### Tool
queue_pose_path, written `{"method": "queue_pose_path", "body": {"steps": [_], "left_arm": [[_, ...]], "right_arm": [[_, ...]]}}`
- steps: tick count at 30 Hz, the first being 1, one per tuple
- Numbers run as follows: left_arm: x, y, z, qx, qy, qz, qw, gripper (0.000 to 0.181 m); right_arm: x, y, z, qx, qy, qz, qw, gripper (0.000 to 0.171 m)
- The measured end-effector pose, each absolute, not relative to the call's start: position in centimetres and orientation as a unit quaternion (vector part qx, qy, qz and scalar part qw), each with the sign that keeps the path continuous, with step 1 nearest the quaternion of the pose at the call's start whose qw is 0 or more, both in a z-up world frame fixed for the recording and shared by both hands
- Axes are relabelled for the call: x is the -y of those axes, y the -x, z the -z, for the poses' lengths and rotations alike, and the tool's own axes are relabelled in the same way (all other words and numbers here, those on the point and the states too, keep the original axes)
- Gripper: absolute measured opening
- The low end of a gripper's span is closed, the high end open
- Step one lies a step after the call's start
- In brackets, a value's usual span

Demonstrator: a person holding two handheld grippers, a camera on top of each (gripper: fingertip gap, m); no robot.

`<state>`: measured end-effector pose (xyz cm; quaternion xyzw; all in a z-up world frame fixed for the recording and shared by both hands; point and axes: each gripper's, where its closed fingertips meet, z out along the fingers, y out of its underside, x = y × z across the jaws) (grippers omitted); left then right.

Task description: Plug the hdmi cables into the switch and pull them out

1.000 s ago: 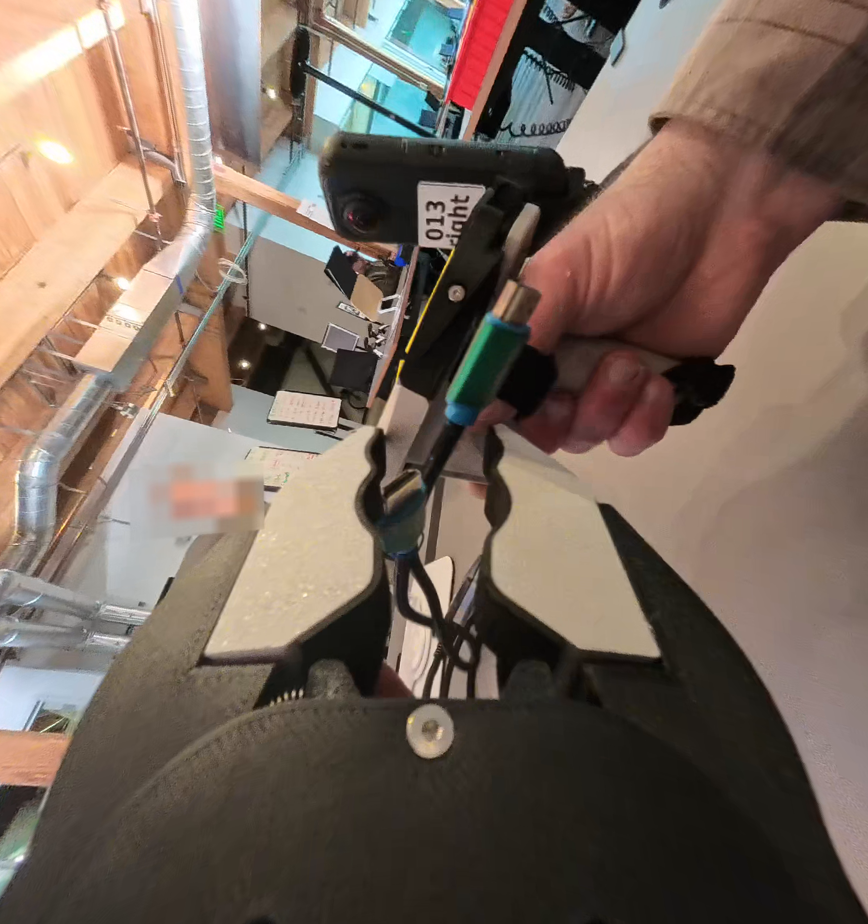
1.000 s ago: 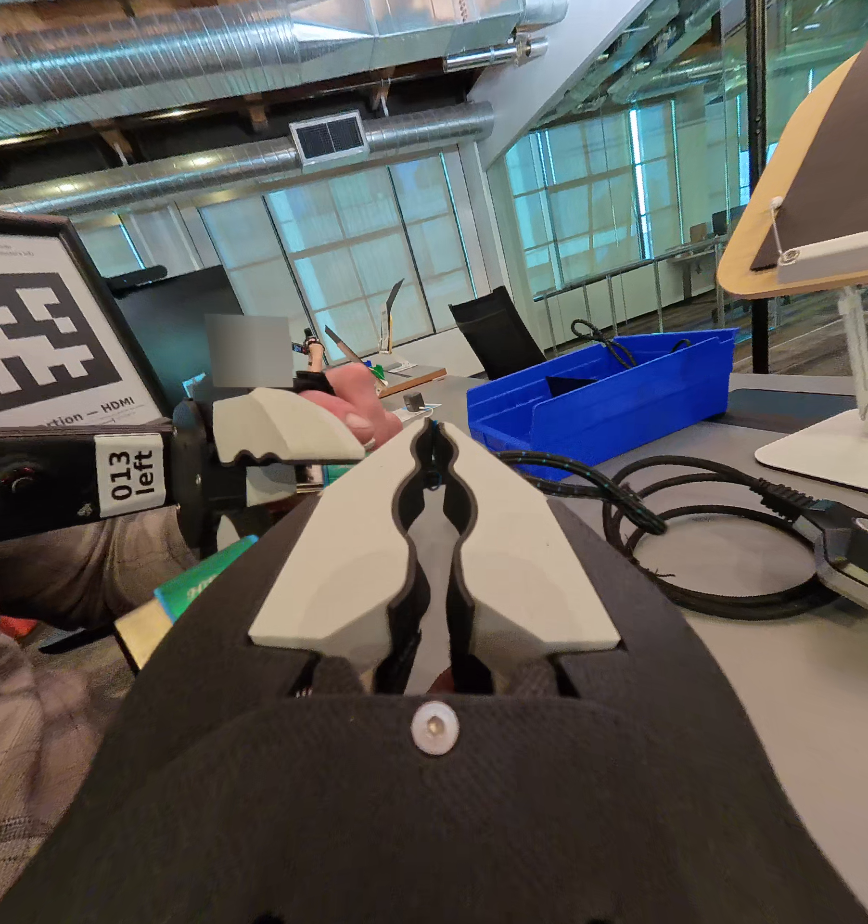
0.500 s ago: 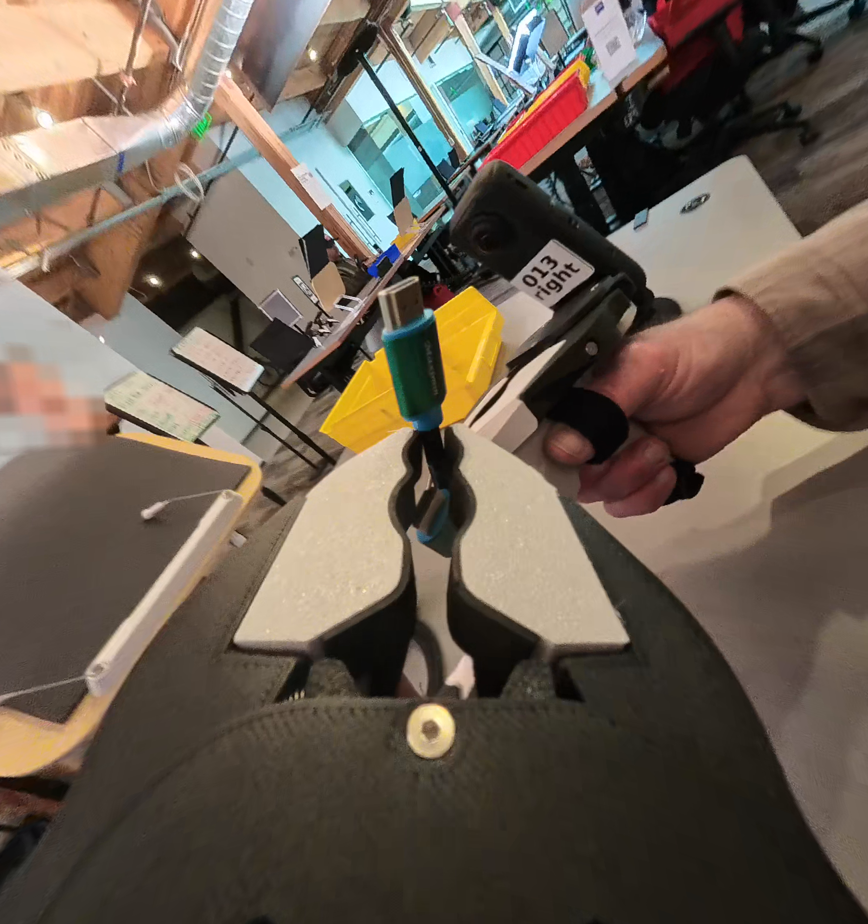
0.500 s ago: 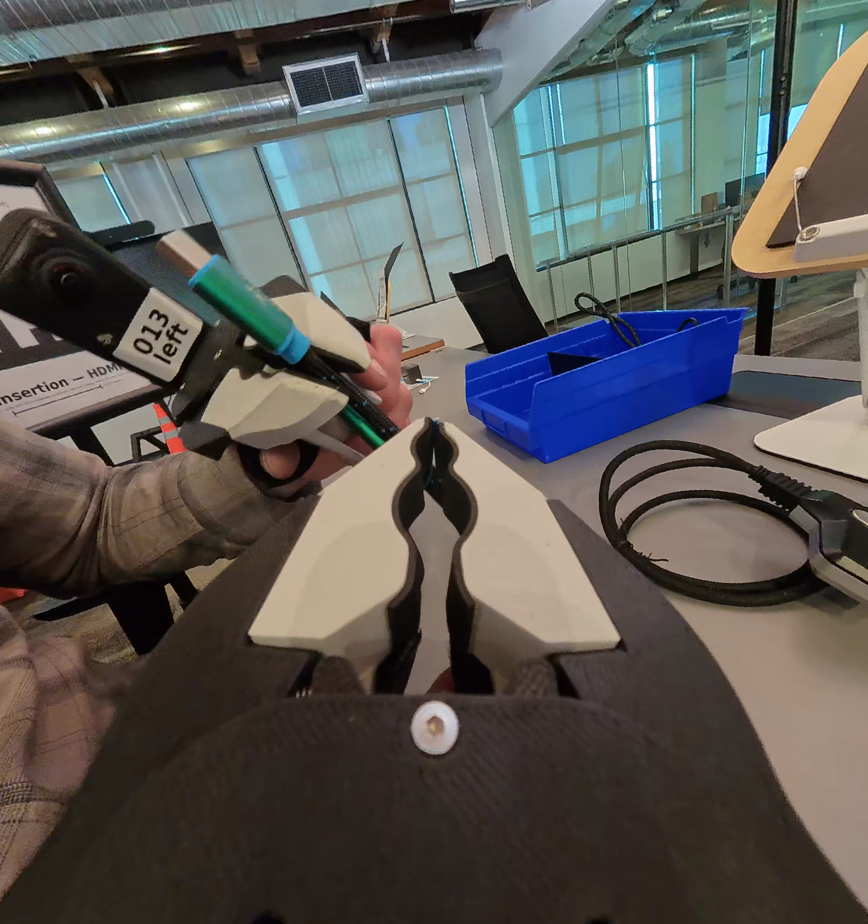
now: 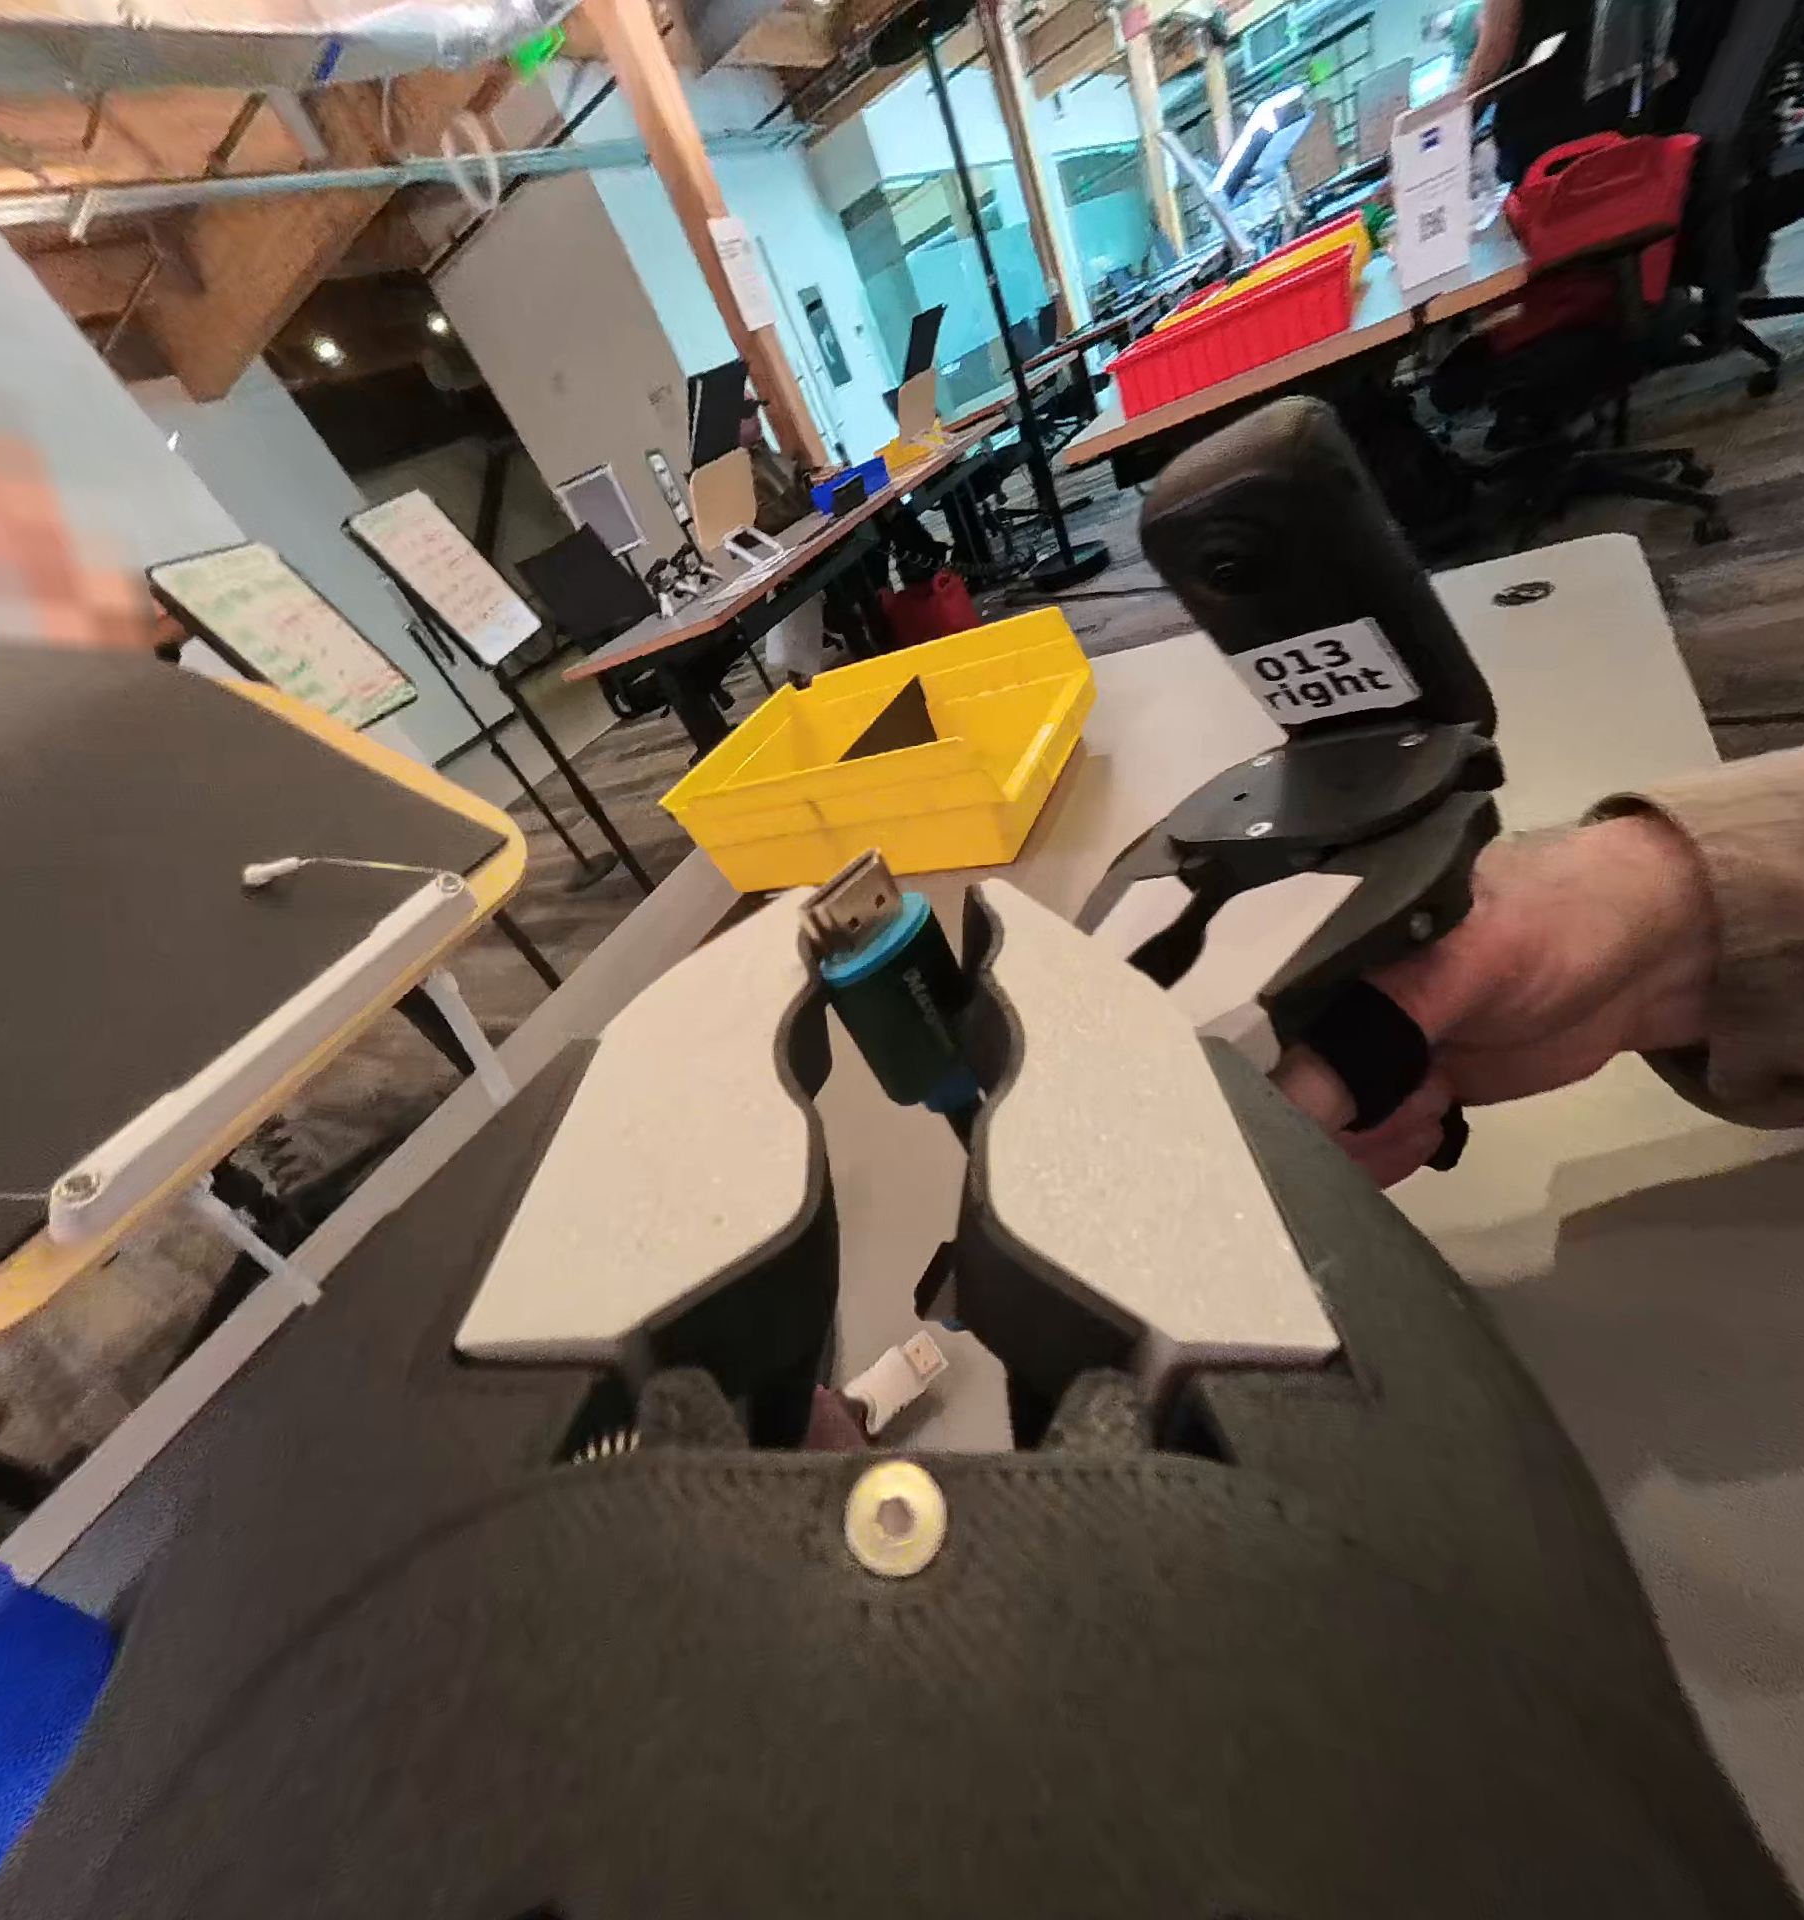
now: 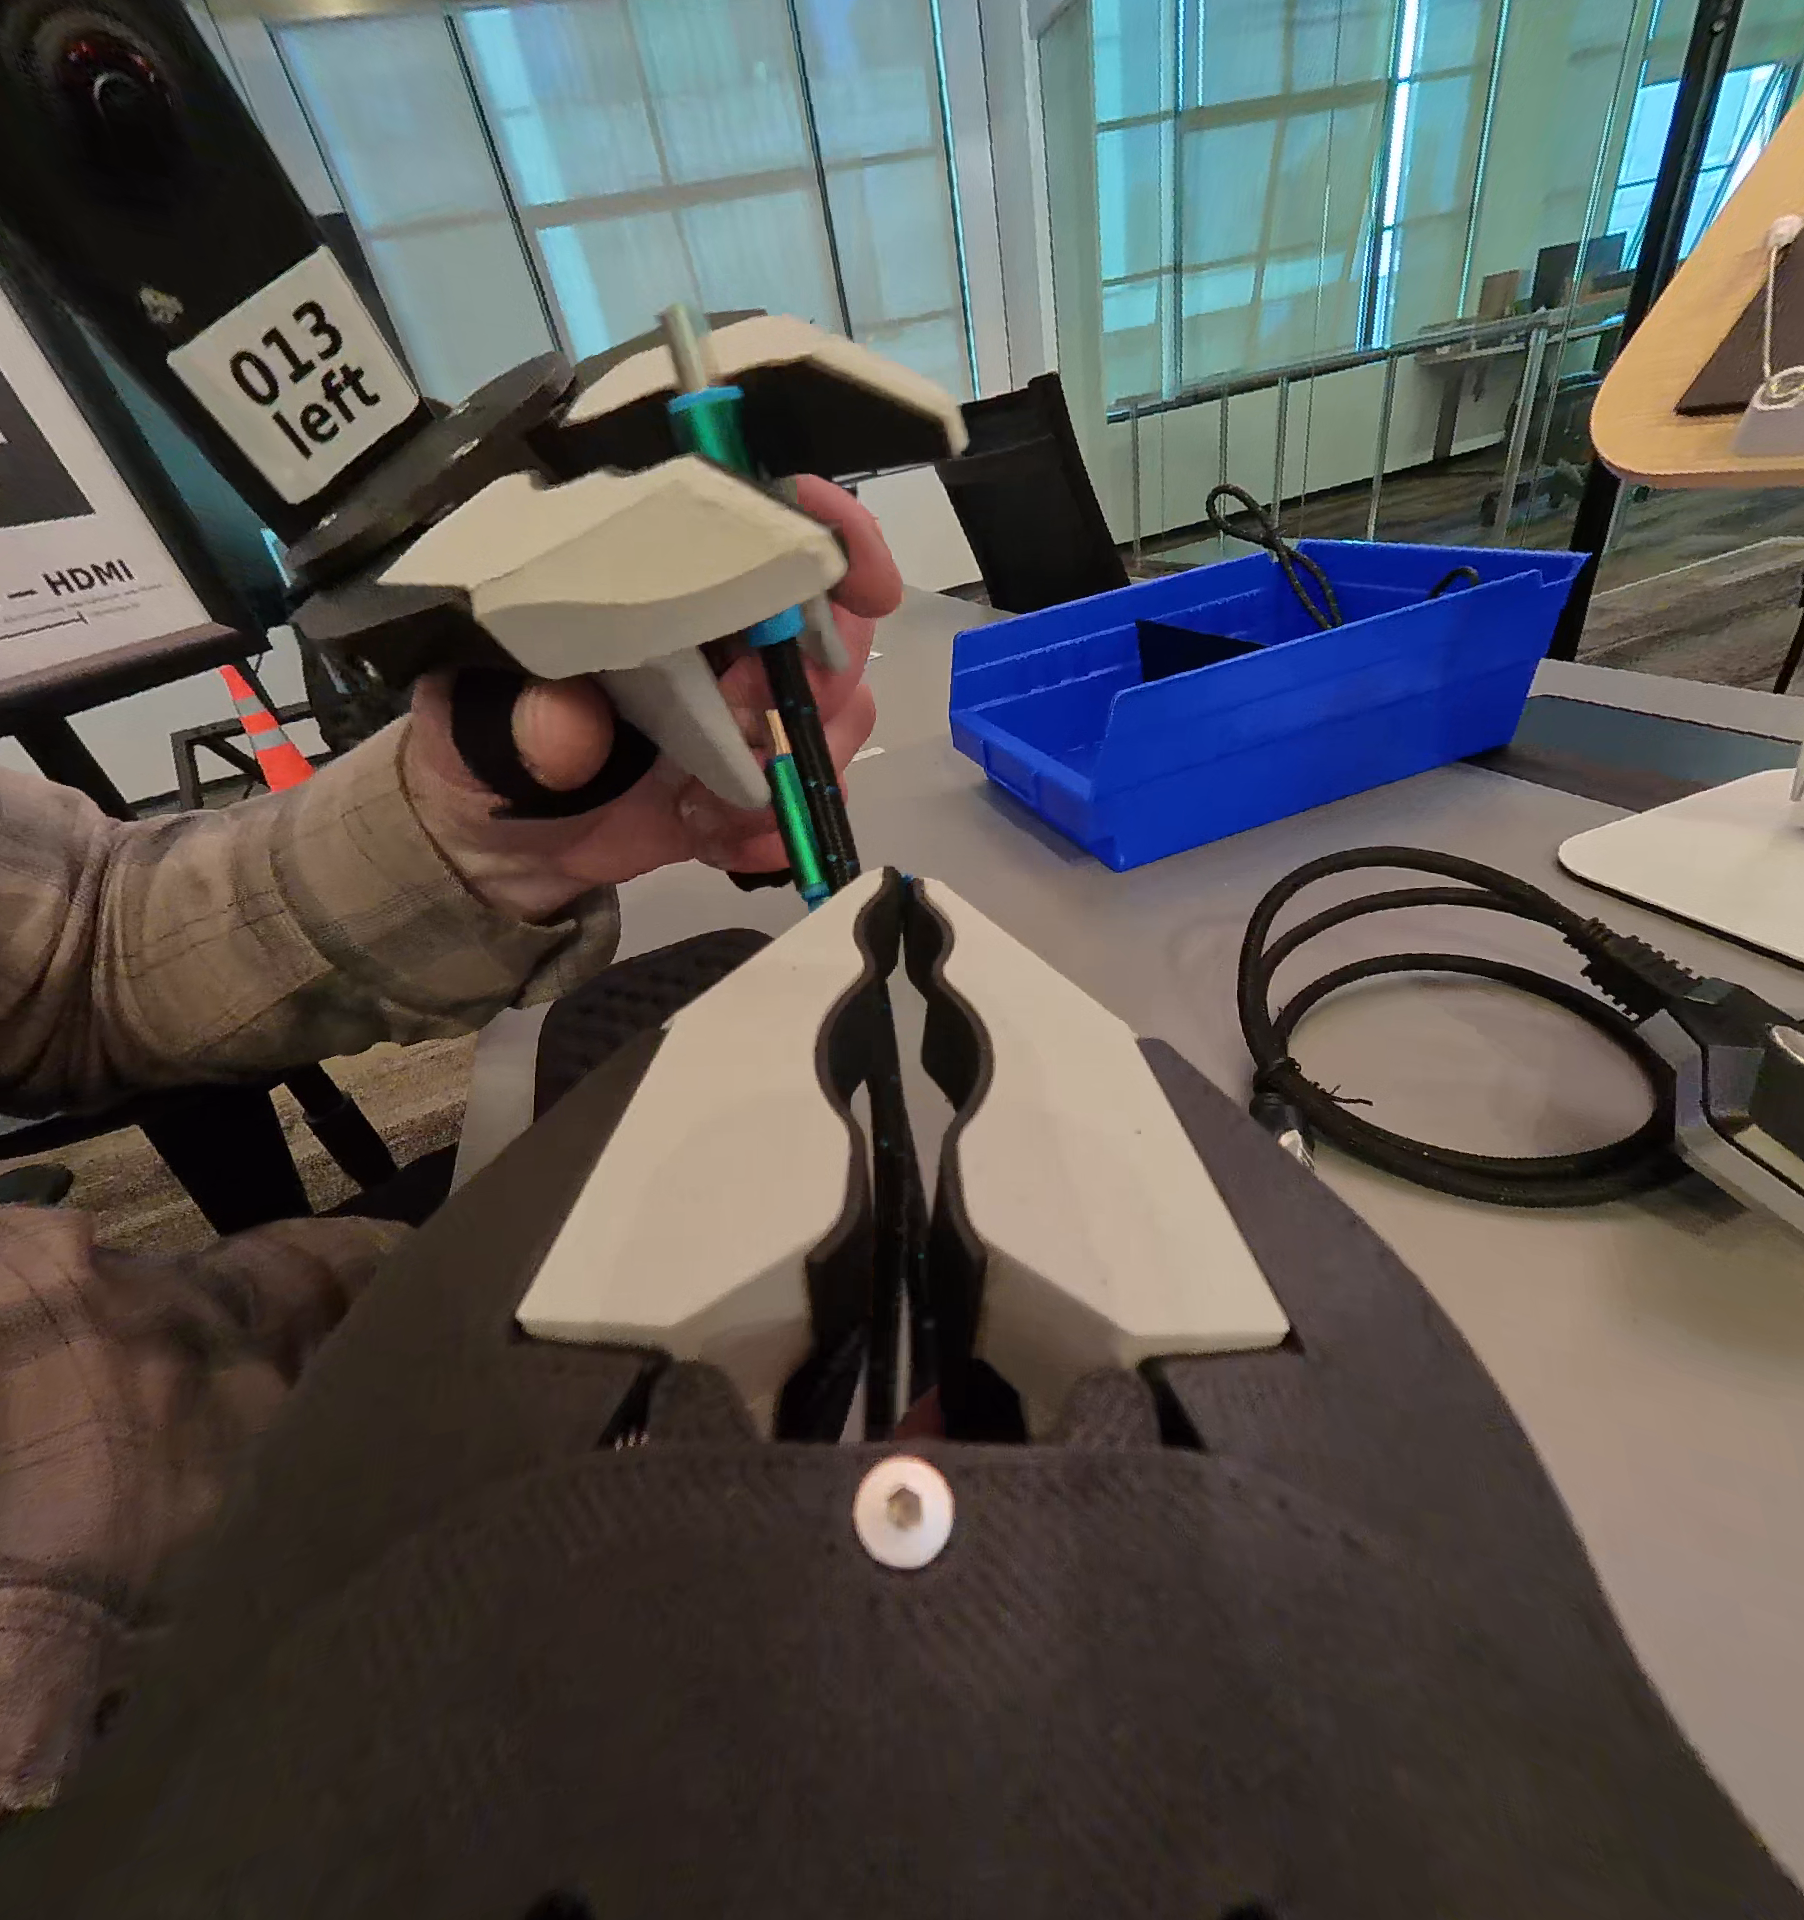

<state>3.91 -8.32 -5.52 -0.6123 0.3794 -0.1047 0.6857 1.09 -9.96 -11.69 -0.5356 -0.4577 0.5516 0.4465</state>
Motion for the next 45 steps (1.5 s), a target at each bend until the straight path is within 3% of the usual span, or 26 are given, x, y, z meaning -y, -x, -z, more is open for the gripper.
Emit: {"method": "queue_pose_path", "body": {"steps": [8, 16, 27, 30, 38, 45], "left_arm": [[6.0, -1.6, 6.5, -0.266, 0.691, 0.190, 0.645, 0.024], [4.3, 0.2, 8.7, -0.220, 0.748, 0.186, 0.599, 0.030], [3.4, 0.5, 11.6, -0.255, 0.762, 0.123, 0.582, 0.002], [3.5, 0.1, 12.1, -0.285, 0.761, 0.090, 0.576, 0.002], [3.7, -1.1, 13.3, -0.389, 0.718, -0.031, 0.577, 0.033], [4.6, -2.3, 14.3, -0.473, 0.671, -0.095, 0.563, 0.035]], "right_arm": [[10.2, -1.0, 12.1, 0.478, 0.533, -0.533, 0.450, 0.000], [12.0, -0.6, 12.2, 0.520, 0.503, -0.525, 0.449, 0.000], [14.5, -0.2, 10.7, 0.530, 0.463, -0.553, 0.446, 0.000], [14.0, -0.7, 9.9, 0.510, 0.461, -0.572, 0.447, 0.000], [13.0, -1.3, 9.4, 0.482, 0.469, -0.596, 0.439, 0.000], [12.5, -1.6, 9.3, 0.471, 0.474, -0.606, 0.431, 0.000]]}}
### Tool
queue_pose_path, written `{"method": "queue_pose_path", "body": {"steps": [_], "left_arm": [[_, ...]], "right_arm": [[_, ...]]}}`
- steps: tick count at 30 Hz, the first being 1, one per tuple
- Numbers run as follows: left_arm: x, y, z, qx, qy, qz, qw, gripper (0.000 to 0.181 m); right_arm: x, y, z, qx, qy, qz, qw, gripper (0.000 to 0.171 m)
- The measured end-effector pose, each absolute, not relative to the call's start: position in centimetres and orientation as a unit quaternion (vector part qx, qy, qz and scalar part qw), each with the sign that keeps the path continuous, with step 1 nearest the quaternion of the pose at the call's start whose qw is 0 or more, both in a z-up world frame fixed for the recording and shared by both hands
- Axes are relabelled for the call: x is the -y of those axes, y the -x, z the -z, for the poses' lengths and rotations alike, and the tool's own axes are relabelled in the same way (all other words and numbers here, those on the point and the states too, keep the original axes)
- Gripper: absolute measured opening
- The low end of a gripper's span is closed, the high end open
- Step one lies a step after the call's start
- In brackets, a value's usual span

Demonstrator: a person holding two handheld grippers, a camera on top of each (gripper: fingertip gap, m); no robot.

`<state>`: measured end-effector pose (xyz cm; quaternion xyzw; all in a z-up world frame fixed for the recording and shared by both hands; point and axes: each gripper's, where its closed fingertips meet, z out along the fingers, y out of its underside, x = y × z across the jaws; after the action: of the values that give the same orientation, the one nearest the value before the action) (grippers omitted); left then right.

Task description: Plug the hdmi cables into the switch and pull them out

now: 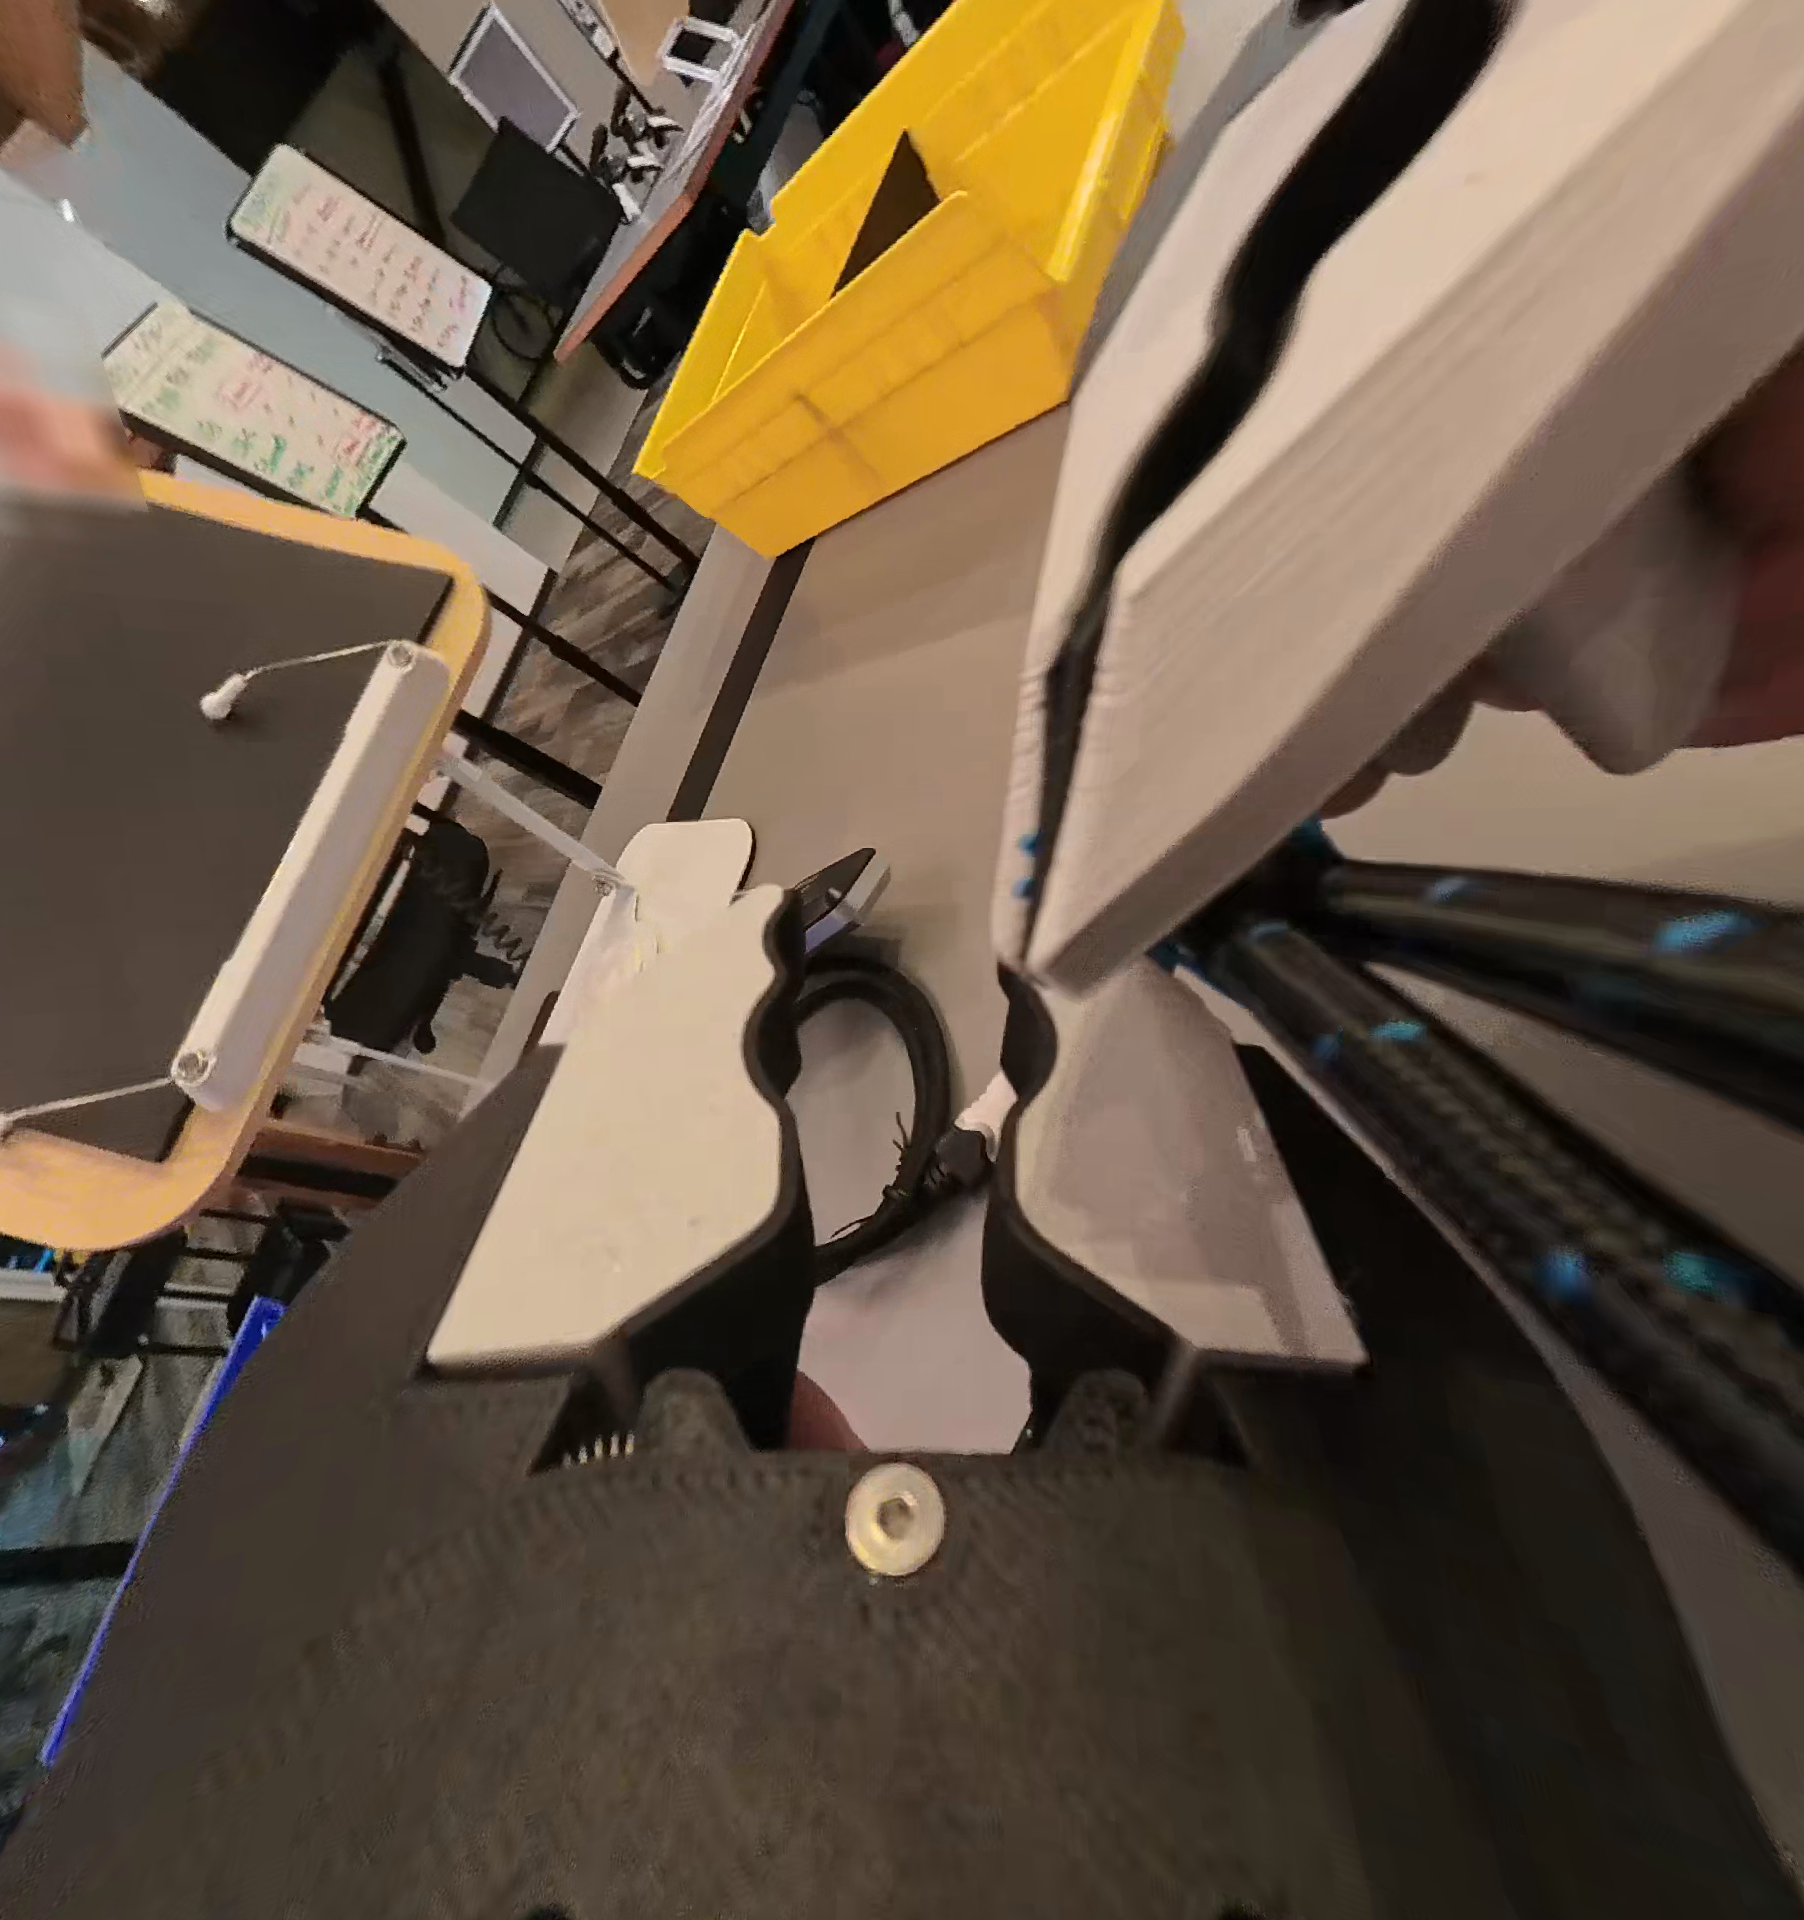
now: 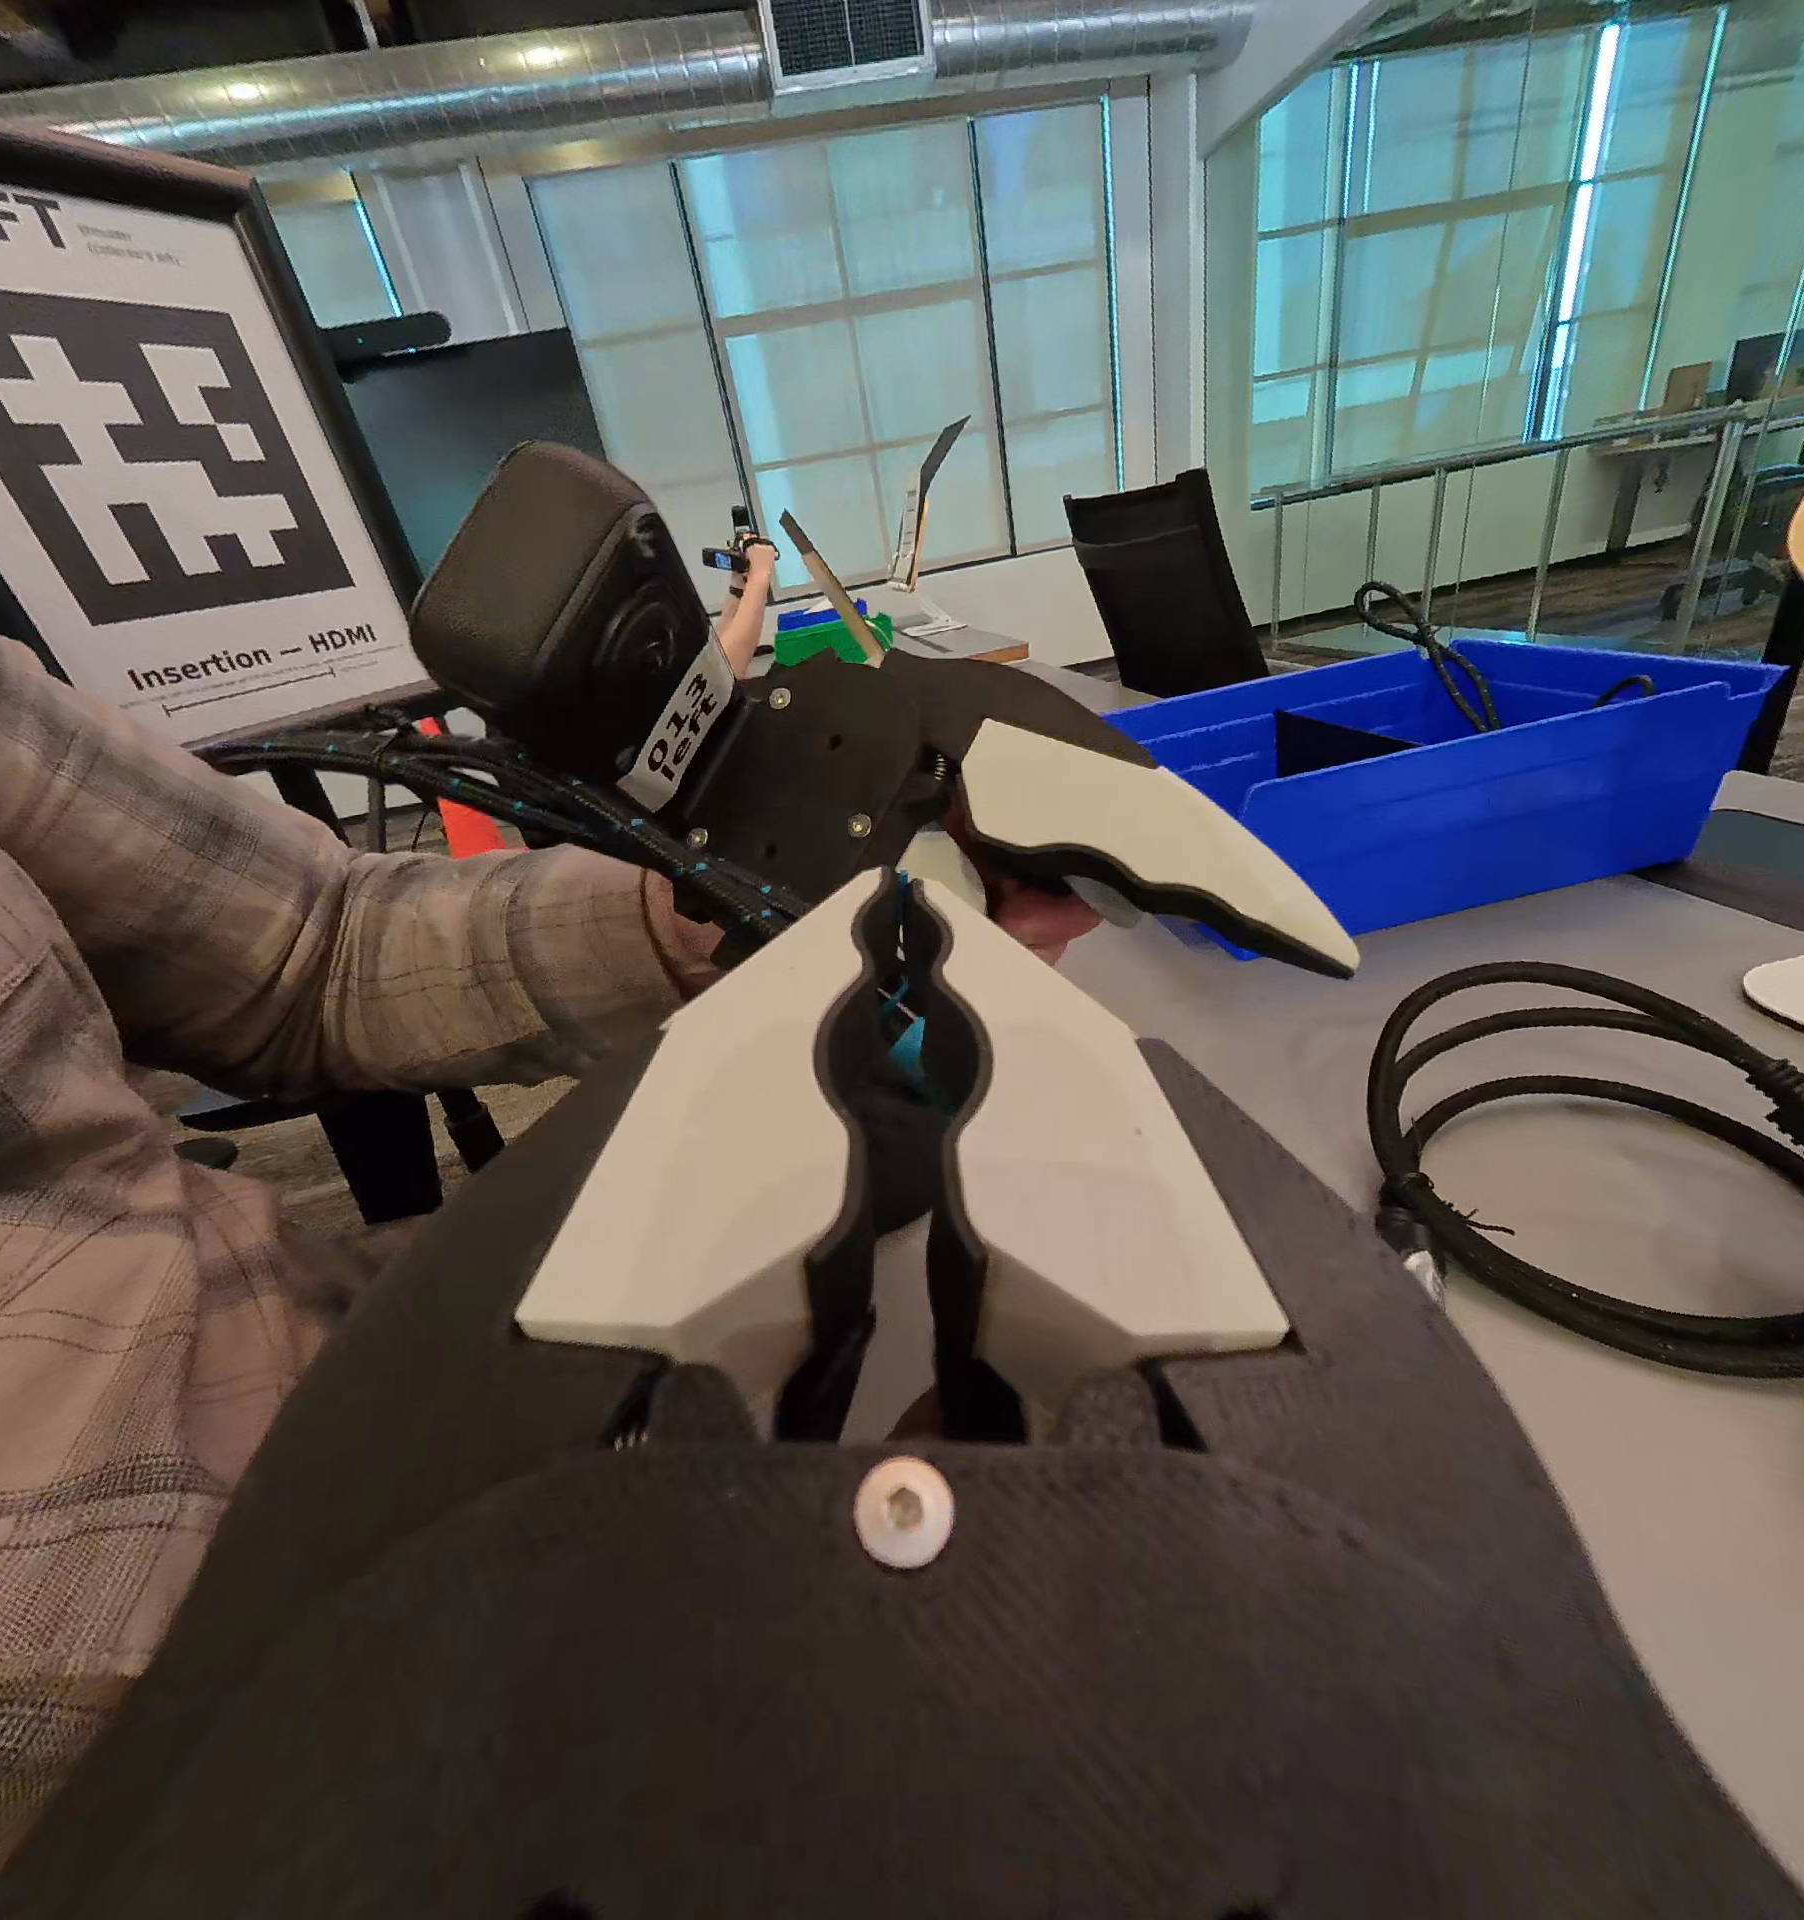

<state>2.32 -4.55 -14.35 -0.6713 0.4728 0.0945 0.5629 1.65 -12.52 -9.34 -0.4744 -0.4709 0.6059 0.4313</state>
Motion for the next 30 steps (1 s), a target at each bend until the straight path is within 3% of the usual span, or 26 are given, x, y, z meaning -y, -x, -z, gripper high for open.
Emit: {"method": "queue_pose_path", "body": {"steps": [7, 17, 21, 25, 30], "left_arm": [[5.7, -3.0, 15.0, -0.536, 0.636, -0.107, 0.544, 0.048], [5.5, -2.5, 13.8, -0.543, 0.595, -0.146, 0.574, 0.094], [5.4, -2.2, 13.3, -0.542, 0.575, -0.167, 0.589, 0.099], [4.9, -2.2, 13.7, -0.539, 0.575, -0.187, 0.587, 0.085], [4.6, -2.1, 14.0, -0.527, 0.569, -0.208, 0.595, 0.034]], "right_arm": [[11.9, -2.3, 8.7, 0.449, 0.473, -0.629, 0.422, 0.000], [10.3, -3.4, 8.4, 0.413, 0.477, -0.657, 0.413, 0.000], [9.9, -3.6, 8.4, 0.404, 0.479, -0.662, 0.411, 0.000], [10.2, -3.5, 8.3, 0.403, 0.474, -0.673, 0.400, 0.000], [11.3, -3.0, 8.2, 0.411, 0.465, -0.682, 0.386, 0.000]]}}
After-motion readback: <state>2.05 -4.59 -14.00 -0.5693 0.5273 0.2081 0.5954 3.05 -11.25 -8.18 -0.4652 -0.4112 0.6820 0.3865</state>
